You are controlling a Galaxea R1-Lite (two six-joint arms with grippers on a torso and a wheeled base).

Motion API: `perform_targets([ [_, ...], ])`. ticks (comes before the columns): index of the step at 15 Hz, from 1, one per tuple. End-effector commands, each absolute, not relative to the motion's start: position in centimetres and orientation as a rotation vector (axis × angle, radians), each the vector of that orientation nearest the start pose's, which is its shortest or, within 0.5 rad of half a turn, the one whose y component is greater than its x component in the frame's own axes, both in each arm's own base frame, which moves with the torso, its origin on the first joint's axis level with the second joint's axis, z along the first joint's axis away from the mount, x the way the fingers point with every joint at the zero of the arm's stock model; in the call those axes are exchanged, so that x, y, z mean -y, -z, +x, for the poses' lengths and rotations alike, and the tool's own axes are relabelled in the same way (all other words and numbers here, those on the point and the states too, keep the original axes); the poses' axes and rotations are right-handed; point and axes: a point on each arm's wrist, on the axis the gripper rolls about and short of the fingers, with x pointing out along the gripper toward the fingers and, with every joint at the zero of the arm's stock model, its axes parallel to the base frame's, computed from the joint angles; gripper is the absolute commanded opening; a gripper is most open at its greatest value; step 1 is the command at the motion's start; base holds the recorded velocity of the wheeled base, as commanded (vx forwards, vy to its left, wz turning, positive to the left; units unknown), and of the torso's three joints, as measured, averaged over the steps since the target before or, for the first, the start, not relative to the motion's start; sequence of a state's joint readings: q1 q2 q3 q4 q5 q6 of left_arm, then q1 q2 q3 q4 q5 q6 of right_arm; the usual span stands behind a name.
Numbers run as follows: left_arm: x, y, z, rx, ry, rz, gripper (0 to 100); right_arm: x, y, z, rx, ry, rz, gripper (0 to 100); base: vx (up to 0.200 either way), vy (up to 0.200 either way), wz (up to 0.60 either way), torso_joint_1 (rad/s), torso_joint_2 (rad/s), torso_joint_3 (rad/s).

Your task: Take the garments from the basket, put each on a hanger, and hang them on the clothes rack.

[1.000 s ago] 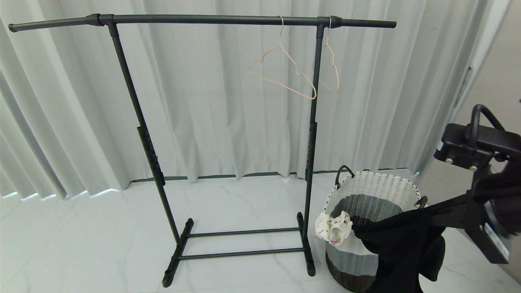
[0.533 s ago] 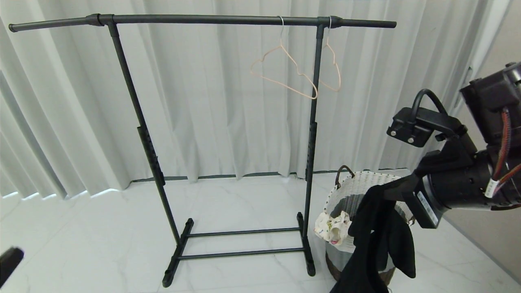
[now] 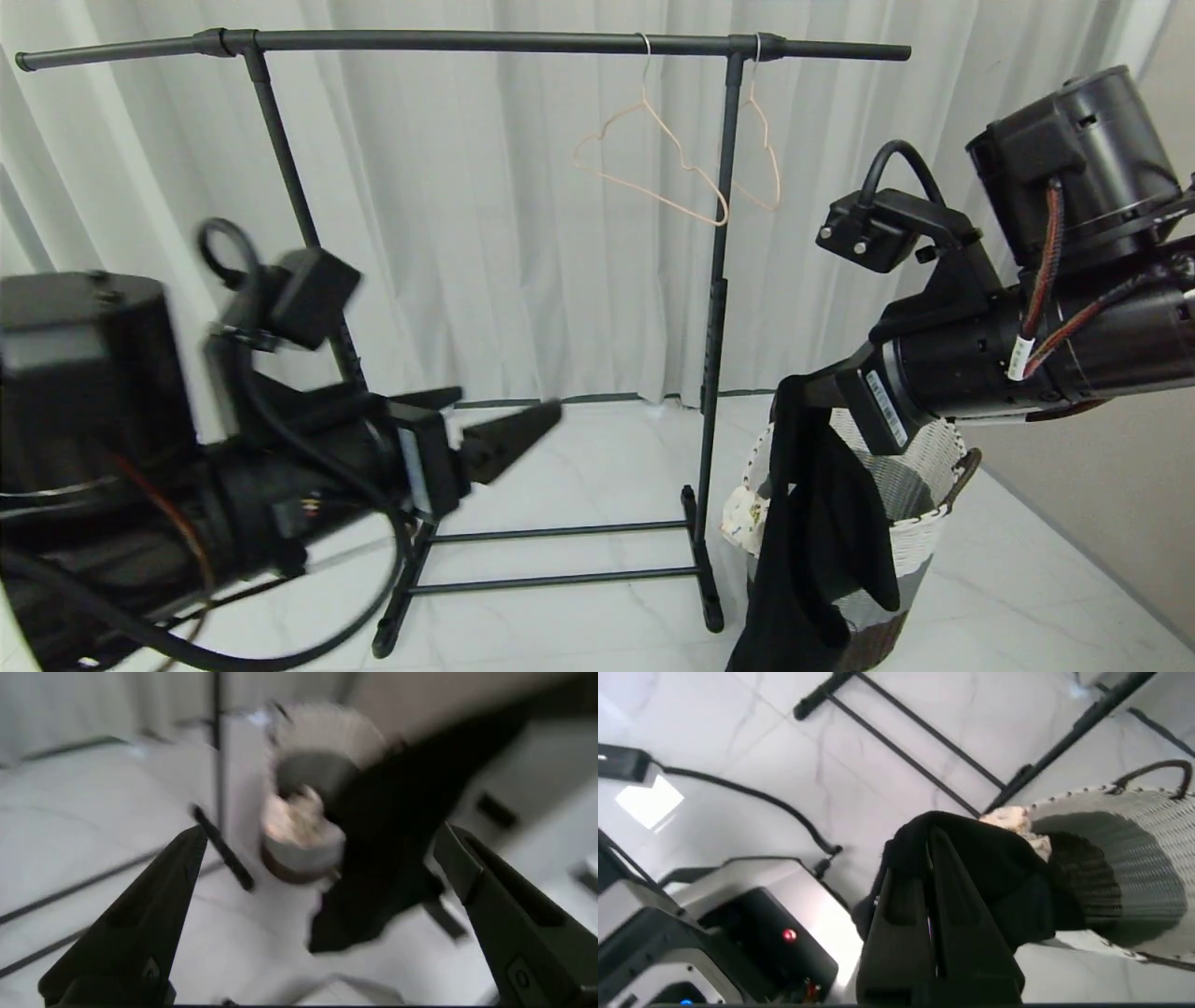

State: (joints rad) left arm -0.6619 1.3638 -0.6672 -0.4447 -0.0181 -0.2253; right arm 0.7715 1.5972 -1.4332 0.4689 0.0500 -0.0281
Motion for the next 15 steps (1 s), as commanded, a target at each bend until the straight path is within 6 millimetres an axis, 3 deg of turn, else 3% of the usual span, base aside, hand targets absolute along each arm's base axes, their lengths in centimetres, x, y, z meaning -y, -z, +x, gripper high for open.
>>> perform_targets([
  [1, 19.5, -16.6, 17.6, -0.486, 0.796, -0.013, 100, -20.7, -28.5, 19.8, -0.599, -0.829, -0.254, 0, 0.0, 0.0, 0.0, 0.0, 0.0, 0.0],
  [4, 20.7, -16.3, 16.4, -0.504, 0.883, 0.004, 100, -21.8, -28.9, 19.3, -0.588, -0.862, -0.245, 0, 0.0, 0.0, 0.0, 0.0, 0.0, 0.0],
  [6, 21.2, -16.4, 16.6, -0.5, 0.894, -0.003, 100, -22.7, -29.0, 18.6, -0.594, -0.884, -0.22, 0, 0.0, 0.0, 0.0, 0.0, 0.0, 0.0],
  [10, 22.4, -16.7, 18.3, -0.454, 0.875, -0.029, 100, -23.3, -29.1, 17.9, -0.591, -0.913, -0.223, 0, 0.0, 0.0, 0.0, 0.0, 0.0, 0.0],
  [13, 22.7, -15.5, 20.0, -0.468, 0.834, -0.03, 100, -23.3, -29.6, 17.8, -0.575, -0.915, -0.217, 0, 0.0, 0.0, 0.0, 0.0, 0.0, 0.0],
  [15, 23.7, -13.6, 21.6, -0.462, 0.783, -0.026, 100, -23.3, -29.9, 17.7, -0.563, -0.919, -0.212, 0, 0.0, 0.0, 0.0, 0.0, 0.0, 0.0],
])
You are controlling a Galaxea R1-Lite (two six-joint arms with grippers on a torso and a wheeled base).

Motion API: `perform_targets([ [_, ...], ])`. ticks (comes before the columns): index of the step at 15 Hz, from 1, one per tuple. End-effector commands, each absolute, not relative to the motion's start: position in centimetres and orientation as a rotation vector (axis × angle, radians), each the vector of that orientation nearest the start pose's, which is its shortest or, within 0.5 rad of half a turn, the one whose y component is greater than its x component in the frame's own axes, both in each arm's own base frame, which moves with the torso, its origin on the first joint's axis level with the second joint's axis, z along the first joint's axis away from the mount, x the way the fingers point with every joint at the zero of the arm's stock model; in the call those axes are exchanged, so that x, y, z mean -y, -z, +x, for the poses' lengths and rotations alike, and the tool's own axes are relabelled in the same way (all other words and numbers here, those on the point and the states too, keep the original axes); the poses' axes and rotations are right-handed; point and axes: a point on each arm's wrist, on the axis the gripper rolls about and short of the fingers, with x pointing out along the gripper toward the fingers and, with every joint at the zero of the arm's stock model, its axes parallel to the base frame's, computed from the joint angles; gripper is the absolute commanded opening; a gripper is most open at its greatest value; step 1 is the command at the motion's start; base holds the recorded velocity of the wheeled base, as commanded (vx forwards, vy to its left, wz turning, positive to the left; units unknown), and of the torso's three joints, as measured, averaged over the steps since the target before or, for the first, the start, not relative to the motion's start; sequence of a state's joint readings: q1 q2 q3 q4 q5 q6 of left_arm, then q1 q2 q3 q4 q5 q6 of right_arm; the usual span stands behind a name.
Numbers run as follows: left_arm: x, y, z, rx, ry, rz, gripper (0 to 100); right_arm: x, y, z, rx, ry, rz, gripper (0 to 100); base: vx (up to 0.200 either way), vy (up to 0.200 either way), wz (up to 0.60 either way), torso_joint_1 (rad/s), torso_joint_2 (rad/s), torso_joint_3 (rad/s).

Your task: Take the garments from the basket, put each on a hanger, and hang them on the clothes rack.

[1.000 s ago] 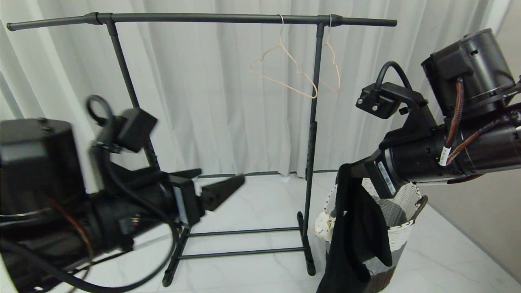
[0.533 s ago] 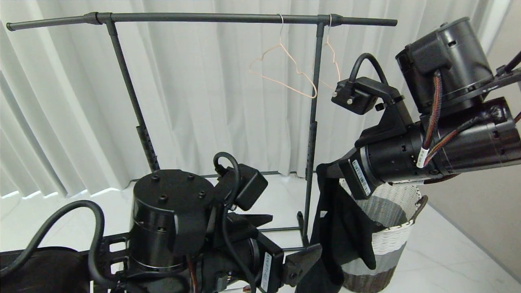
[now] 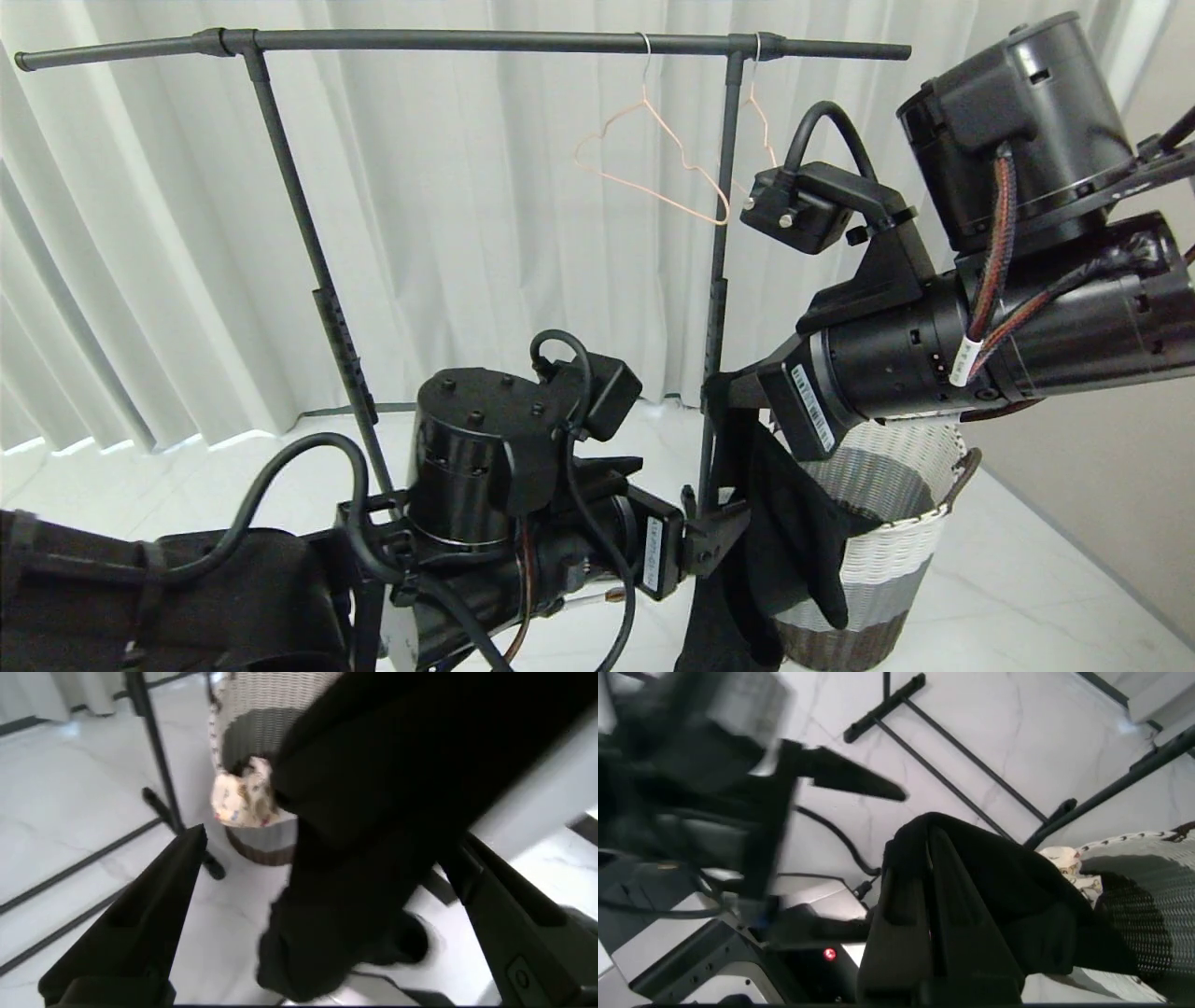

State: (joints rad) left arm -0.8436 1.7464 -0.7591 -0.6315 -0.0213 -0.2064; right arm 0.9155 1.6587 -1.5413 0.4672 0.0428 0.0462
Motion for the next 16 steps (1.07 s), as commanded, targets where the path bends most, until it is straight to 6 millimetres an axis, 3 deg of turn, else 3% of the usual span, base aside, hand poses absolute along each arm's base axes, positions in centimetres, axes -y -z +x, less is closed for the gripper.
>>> perform_targets([
  [1, 24.2, -12.8, 22.0, -0.466, 0.77, -0.02, 100, -23.2, -30.0, 17.7, -0.562, -0.919, -0.211, 0, 0.0, 0.0, 0.0, 0.0, 0.0, 0.0],
  [4, 24.2, -10.9, 22.3, -0.512, 0.719, 0.011, 100, -23.1, -30.3, 17.7, -0.553, -0.915, -0.21, 0, 0.0, 0.0, 0.0, 0.0, 0.0, 0.0],
  [12, 23.1, -9.9, 23.0, -0.546, 0.671, 0.02, 100, -23.2, -30.4, 17.6, -0.55, -0.917, -0.209, 0, 0.0, 0.0, 0.0, 0.0, 0.0, 0.0],
  [13, 23.1, -9.9, 22.9, -0.547, 0.669, 0.023, 0, -23.2, -30.3, 17.6, -0.552, -0.916, -0.21, 0, 0.0, 0.0, 0.0, 0.0, 0.0, 0.0],
  [16, 22.7, -9.5, 22.5, -0.558, 0.65, 0.041, 0, -23.2, -30.3, 17.6, -0.553, -0.916, -0.211, 0, 0.0, 0.0, 0.0, 0.0, 0.0, 0.0],
])
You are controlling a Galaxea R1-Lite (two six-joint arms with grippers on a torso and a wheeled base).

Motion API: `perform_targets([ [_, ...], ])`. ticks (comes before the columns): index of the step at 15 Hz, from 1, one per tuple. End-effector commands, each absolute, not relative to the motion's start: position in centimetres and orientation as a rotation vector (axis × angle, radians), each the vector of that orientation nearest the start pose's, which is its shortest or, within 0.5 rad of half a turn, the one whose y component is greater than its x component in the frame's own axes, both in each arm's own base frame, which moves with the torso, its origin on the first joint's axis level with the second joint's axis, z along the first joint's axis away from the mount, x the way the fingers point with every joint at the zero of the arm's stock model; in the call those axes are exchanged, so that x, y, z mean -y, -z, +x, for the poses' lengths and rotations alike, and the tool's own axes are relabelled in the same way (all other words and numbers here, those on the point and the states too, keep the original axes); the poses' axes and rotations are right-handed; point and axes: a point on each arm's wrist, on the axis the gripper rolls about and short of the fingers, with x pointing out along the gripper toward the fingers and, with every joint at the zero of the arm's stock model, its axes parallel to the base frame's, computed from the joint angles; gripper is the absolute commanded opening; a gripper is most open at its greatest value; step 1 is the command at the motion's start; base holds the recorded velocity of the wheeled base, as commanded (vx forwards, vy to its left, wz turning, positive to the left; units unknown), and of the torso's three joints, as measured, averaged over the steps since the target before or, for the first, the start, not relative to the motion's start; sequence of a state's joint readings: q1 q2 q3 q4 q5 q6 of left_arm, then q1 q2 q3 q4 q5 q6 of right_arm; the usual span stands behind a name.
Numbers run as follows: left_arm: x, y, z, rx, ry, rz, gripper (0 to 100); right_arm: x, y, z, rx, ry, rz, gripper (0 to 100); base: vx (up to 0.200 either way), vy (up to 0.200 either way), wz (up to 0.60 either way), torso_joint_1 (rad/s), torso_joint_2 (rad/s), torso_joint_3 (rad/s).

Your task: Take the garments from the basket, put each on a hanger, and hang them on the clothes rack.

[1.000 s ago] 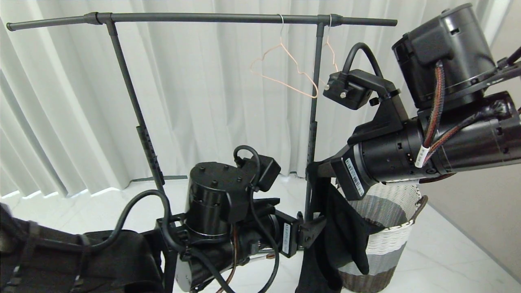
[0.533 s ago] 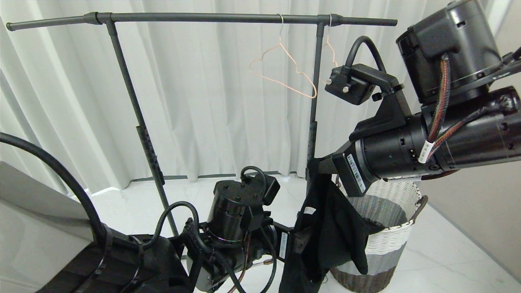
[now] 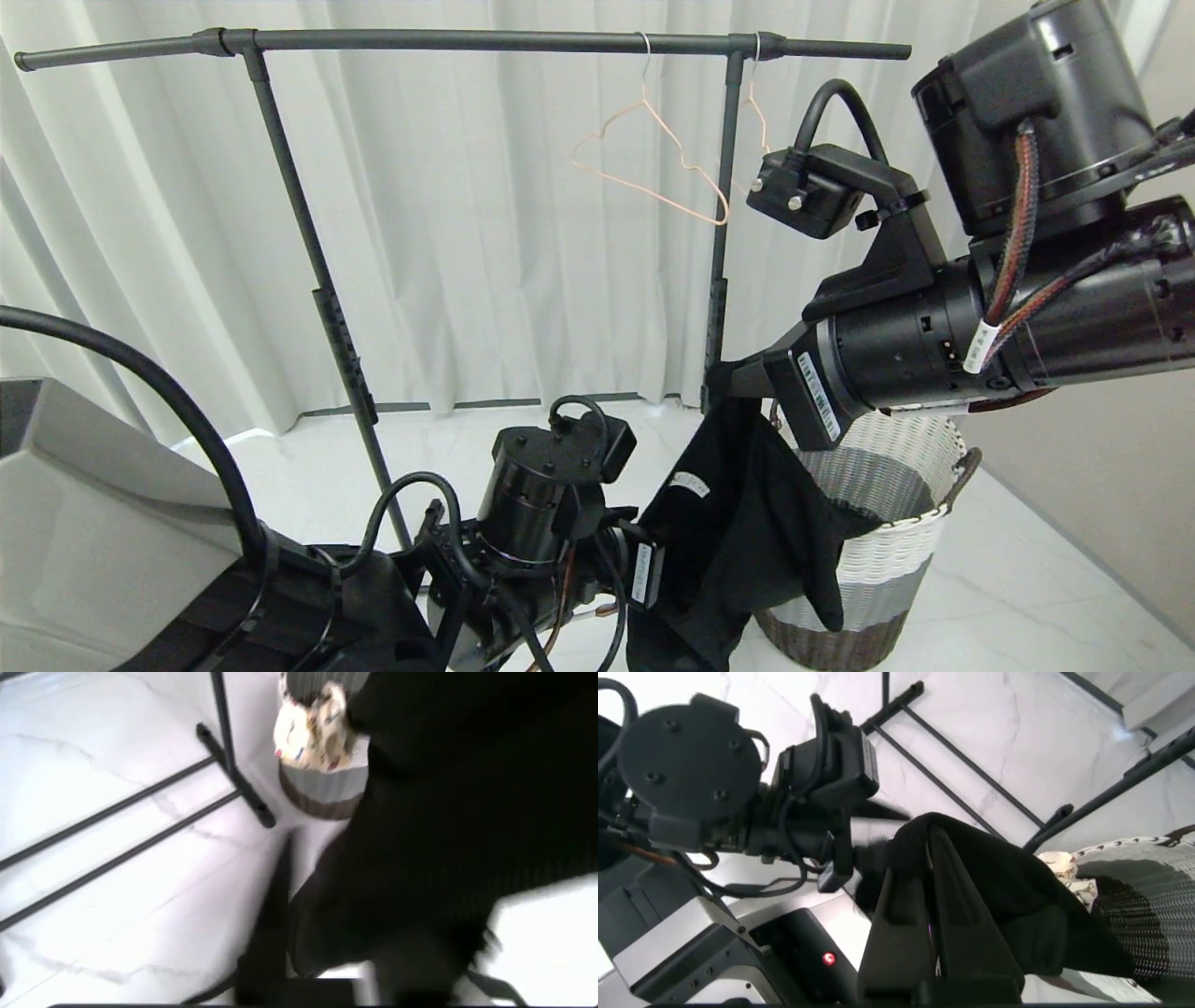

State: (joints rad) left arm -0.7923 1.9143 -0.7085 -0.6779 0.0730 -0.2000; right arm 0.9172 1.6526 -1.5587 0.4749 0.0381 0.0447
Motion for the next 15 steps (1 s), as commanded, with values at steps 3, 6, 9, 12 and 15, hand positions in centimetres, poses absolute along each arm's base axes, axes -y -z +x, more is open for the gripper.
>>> perform_targets([
  [3, 22.3, -9.1, 20.9, -0.567, 0.649, 0.066, 0, -23.1, -30.2, 17.7, -0.558, -0.911, -0.212, 0, 0.0, 0.0, 0.0, 0.0, 0.0, 0.0],
  [6, 23.0, -10.8, 21.2, -0.37, 0.66, -0.03, 0, -22.8, -29.2, 18.1, -0.591, -0.884, -0.223, 0, 0.0, 0.0, 0.0, 0.0, 0.0, 0.0],
  [9, 22.2, -13.4, 20.5, -0.284, 0.674, -0.093, 0, -21.3, -29.2, 17.9, -0.583, -0.808, -0.226, 0, 0.0, 0.0, 0.0, 0.0, 0.0, 0.0],
  [12, 19.2, -18.6, 17.7, -0.283, 0.697, -0.173, 0, -21.0, -29.8, 17.6, -0.554, -0.803, -0.21, 0, 0.0, 0.0, 0.0, 0.0, 0.0, 0.0],
  [15, 15.2, -24.3, 13.7, -0.301, 0.802, -0.23, 0, -21.6, -30.0, 18.1, -0.504, -0.811, -0.186, 0, 0.0, 0.0, 0.0, 0.0, 0.0, 0.0],
])
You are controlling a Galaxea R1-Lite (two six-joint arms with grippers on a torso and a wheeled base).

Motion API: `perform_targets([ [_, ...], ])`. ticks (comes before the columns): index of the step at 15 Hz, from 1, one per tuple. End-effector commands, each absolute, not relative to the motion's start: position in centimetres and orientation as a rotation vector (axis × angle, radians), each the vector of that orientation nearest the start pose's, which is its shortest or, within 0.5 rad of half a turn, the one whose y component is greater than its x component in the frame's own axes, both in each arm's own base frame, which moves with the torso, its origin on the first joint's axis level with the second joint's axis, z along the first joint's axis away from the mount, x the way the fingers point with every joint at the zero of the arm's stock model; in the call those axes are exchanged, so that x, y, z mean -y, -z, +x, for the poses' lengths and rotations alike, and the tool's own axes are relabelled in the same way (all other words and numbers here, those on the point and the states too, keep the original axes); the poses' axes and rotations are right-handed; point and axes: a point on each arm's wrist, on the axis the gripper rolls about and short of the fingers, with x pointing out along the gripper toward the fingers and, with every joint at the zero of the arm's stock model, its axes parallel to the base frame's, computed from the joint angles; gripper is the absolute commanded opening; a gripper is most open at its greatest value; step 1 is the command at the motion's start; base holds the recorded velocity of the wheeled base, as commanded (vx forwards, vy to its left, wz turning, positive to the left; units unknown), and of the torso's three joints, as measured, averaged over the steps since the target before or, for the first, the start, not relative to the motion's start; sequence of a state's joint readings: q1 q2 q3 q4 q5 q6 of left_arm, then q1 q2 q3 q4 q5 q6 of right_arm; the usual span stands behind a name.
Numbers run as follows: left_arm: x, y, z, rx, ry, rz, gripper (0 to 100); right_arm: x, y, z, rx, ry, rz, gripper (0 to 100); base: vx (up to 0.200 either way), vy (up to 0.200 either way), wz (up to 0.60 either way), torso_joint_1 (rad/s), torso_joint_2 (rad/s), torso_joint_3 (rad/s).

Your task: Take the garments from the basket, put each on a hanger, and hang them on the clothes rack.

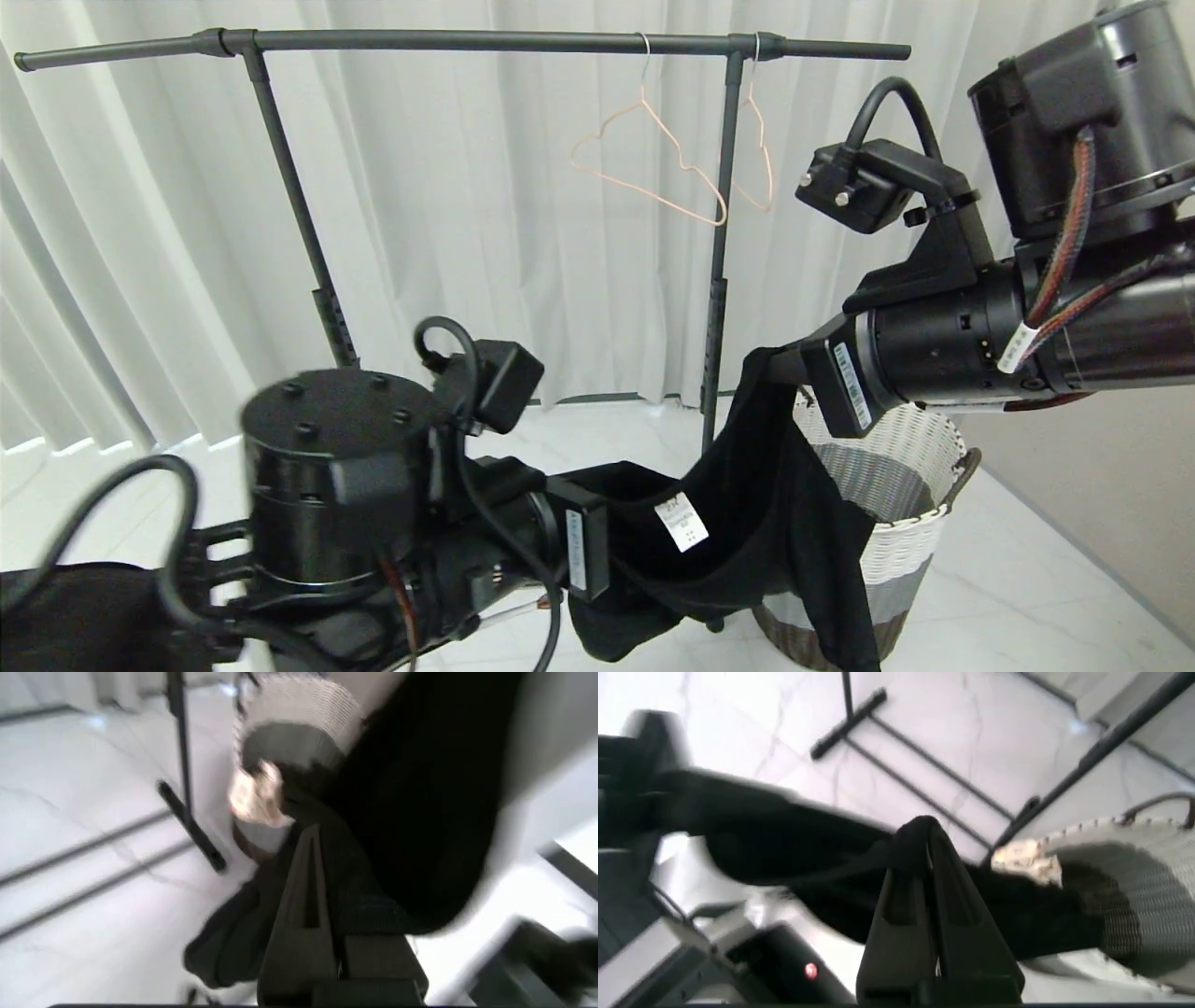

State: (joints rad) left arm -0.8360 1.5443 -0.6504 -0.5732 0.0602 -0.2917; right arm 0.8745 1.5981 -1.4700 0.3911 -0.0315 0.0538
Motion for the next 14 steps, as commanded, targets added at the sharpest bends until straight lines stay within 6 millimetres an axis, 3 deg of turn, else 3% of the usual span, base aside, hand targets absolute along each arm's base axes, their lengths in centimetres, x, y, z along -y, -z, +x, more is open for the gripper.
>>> perform_targets([
  [1, 14.2, -25.6, 12.8, -0.311, 0.815, -0.234, 0, -21.9, -30.0, 18.4, -0.489, -0.812, -0.178, 0, 0.0, 0.0, 0.0, 0.0, 0.0, 0.0],
  [4, 13.5, -27.3, 12.6, -0.373, 0.781, -0.18, 0, -22.3, -29.9, 18.8, -0.461, -0.809, -0.162, 0, 0.0, 0.0, 0.0, 0.0, 0.0, 0.0],
  [6, 13.8, -27.1, 13.8, -0.347, 0.713, -0.004, 0, -22.2, -29.4, 18.6, -0.469, -0.81, -0.164, 0, 0.0, 0.0, 0.0, 0.0, 0.0, 0.0],
  [9, 13.9, -27.1, 14.1, -0.34, 0.715, 0.166, 0, -22.2, -29.1, 18.5, -0.448, -0.814, -0.157, 0, 0.0, 0.0, 0.0, 0.0, 0.0, 0.0],
  [12, 14.2, -28.8, 15.0, -0.322, 0.705, 0.206, 0, -21.3, -29.8, 18.0, -0.418, -0.763, -0.153, 0, 0.0, 0.0, 0.0, 0.0, 0.0, 0.0],
  [14, 14.5, -28.8, 15.7, -0.305, 0.714, 0.264, 0, -20.7, -30.5, 17.5, -0.391, -0.762, -0.143, 0, 0.0, 0.0, 0.0, 0.0, 0.0, 0.0],
])
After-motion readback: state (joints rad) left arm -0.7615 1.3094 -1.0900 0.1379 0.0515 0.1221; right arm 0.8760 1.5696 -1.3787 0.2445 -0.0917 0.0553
